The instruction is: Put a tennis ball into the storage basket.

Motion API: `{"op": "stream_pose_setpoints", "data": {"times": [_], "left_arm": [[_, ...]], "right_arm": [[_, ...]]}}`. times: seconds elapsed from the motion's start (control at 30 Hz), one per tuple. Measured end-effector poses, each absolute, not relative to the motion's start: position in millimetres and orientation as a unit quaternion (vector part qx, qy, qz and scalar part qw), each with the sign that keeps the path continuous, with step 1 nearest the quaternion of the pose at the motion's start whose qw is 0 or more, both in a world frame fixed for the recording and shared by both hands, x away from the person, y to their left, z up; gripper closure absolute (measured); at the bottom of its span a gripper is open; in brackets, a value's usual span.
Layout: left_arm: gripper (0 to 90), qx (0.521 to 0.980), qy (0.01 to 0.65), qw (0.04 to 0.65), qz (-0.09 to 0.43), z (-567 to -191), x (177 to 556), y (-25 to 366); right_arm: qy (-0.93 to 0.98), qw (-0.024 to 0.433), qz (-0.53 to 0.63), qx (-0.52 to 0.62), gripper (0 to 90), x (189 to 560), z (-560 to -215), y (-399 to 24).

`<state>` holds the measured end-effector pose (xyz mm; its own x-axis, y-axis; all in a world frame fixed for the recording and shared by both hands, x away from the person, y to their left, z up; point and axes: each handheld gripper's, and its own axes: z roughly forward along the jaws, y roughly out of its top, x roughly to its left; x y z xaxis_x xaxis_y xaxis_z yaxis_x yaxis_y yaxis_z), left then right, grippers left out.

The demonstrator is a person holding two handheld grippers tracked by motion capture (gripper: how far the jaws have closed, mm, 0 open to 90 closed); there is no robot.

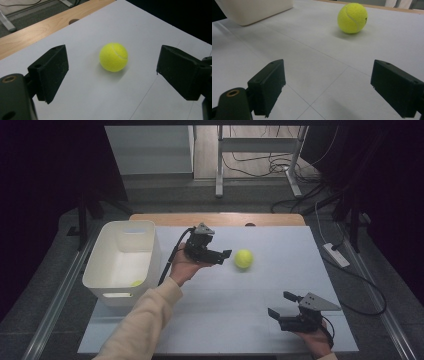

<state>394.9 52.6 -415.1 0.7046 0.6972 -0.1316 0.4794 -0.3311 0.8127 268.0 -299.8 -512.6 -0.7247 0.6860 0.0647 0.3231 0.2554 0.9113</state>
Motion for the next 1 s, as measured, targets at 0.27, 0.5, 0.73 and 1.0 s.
{"op": "stream_pose_setpoints", "data": {"times": [0.27,0.5,0.73,1.0], "left_arm": [[11.3,0.811,0.367,0.441,0.113,-425,403,46],[11.1,0.813,0.367,0.440,0.102,-431,407,41],[10.9,0.817,0.365,0.436,0.099,-437,411,34],[10.7,0.818,0.366,0.432,0.096,-444,417,28]], "right_arm": [[0.774,0.176,0.514,0.325,12.7,268,-513,-300],[0.773,0.177,0.514,0.328,12.8,268,-513,-300],[0.773,0.175,0.514,0.328,12.8,268,-514,-300],[0.772,0.176,0.515,0.328,12.8,267,-513,-301]]}}
